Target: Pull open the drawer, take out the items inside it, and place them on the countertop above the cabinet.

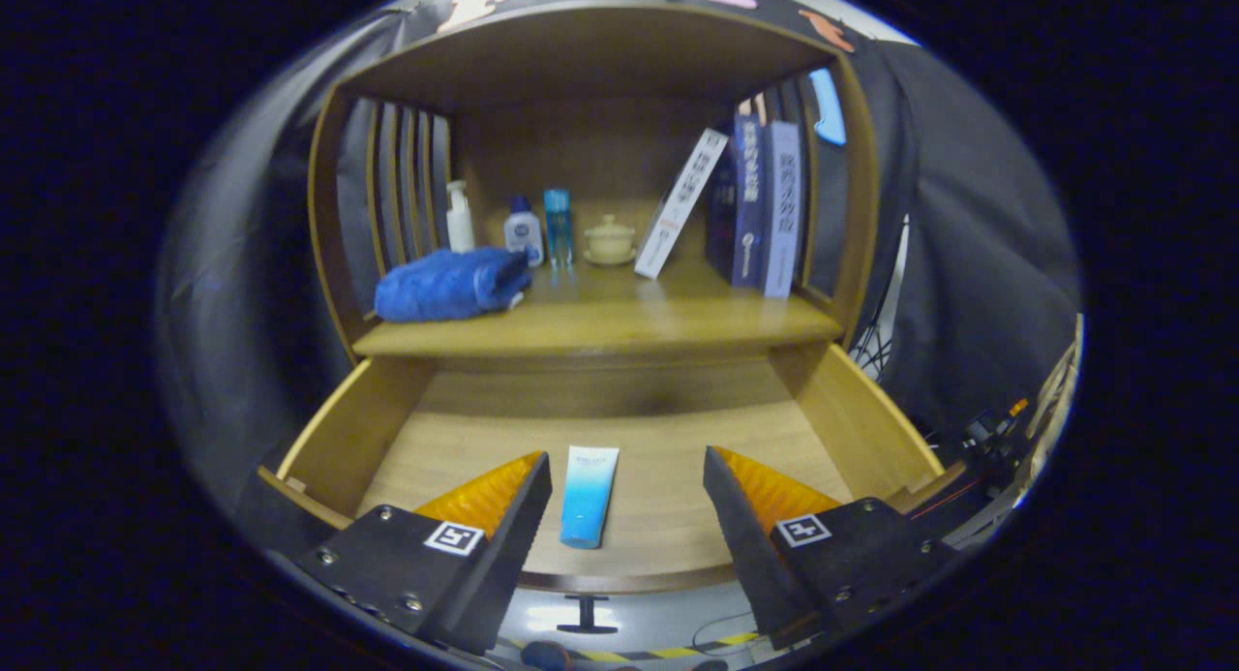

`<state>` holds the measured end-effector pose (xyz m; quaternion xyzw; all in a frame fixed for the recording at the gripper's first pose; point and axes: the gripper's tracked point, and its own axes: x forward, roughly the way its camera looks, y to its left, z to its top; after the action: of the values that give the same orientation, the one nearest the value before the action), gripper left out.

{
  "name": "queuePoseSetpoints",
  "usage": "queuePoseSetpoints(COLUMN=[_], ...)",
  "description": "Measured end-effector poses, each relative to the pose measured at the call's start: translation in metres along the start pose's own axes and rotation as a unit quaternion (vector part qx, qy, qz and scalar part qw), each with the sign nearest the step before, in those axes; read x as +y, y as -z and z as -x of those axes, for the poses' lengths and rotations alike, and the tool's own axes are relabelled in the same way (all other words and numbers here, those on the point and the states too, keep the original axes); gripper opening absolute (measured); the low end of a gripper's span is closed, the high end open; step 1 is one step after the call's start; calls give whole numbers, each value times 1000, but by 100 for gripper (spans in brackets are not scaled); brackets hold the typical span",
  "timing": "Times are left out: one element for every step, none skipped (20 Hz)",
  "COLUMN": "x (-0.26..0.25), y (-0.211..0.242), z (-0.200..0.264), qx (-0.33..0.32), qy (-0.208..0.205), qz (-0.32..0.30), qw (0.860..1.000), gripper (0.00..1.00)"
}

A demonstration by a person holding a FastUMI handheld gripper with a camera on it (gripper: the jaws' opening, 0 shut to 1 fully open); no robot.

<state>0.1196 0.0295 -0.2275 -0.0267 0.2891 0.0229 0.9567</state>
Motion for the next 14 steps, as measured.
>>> queuePoseSetpoints(x=[2,6,10,15,21,25,29,32,35,32,31,34,37,34], y=[8,16,24,32,37,44,46,47,48,50,58,66,72,80], z=[-9,-21,-29,-35,-43,-50,-52,-57,-62,-66,-66,-64,-65,-67], qx=[29,54,79,103,121,144,159,176,191,206,234,260,279,299], qy=[-1,-4,-8,-12,-17,-20,-23,-26,-27,-21,-15,-16,-21,-18], qz=[12,24,39,51,52,52,47,38,35,42,53,64,69,71], qw=[1000,998,996,993,991,988,986,983,981,977,971,963,957,951], gripper=[94,94,94,94,94,94,92,89,86,83,83,83,83,75])
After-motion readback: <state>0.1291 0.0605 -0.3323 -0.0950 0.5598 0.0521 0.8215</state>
